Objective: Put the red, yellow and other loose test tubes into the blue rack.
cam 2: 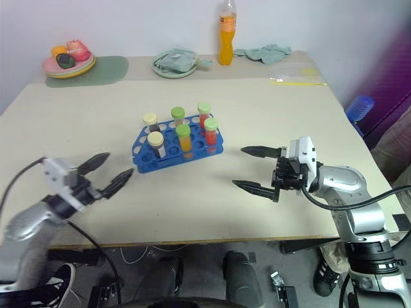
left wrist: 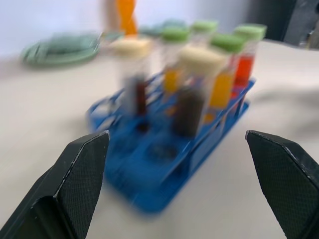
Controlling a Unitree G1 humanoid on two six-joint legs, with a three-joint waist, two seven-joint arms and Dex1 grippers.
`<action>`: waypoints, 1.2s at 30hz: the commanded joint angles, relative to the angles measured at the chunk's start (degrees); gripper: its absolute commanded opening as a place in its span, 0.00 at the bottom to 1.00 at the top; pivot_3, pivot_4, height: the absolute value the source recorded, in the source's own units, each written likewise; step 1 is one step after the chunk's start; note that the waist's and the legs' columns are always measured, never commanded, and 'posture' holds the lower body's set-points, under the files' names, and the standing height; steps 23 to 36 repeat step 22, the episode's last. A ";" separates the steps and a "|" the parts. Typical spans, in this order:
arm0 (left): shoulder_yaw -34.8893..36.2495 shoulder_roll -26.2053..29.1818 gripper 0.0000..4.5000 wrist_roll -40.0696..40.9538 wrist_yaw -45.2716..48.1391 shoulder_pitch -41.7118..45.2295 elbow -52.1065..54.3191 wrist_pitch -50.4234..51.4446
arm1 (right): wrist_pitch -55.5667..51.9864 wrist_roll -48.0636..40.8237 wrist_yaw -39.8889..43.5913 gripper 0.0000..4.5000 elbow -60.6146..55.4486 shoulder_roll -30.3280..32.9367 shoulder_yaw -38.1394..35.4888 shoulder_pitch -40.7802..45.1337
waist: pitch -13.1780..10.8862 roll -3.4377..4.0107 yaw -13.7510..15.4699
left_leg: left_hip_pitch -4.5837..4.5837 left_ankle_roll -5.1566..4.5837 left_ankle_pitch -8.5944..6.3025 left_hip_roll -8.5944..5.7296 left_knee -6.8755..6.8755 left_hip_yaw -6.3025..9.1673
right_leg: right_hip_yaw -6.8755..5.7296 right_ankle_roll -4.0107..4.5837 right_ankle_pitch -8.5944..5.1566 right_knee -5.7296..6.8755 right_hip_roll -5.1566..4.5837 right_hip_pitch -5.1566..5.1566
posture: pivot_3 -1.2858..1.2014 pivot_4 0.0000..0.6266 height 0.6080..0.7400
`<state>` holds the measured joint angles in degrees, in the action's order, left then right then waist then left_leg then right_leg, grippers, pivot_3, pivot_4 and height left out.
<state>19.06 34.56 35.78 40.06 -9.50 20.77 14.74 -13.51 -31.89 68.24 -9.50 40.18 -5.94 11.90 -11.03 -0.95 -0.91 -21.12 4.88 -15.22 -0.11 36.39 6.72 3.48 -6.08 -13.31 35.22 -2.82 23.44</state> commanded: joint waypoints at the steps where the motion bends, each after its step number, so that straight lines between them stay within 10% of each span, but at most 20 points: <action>1: 2.49 4.16 0.99 6.30 4.95 0.45 4.37 4.26 | 1.58 -0.16 1.84 1.00 2.02 1.42 -2.12 -0.45 | 0.00 0.00 0.18 | -0.03 0.00 0.00 0.00 0.03 0.00 | 0.00 0.00 0.00 -0.02 0.00 0.01 | 0.52 0.24 1.00; 7: 1.53 11.60 0.99 -3.24 16.73 6.87 -4.71 -8.15 | 5.71 3.45 1.09 1.00 5.38 2.65 -2.80 0.45 | 0.00 0.05 -0.13 | -0.07 0.00 -0.01 0.00 0.00 -0.02 | 0.00 0.03 0.01 -0.02 0.02 0.09 | 0.52 0.24 1.00; 36: -5.46 5.52 0.99 -8.20 18.56 15.60 -14.77 -13.84 | -2.38 1.50 -4.62 1.00 -2.02 6.63 -6.88 1.23 | -0.02 0.08 -0.12 | -0.13 -0.06 -0.03 0.01 -0.05 -0.03 | 0.00 0.19 0.13 -0.03 0.01 0.14 | 0.52 0.24 1.00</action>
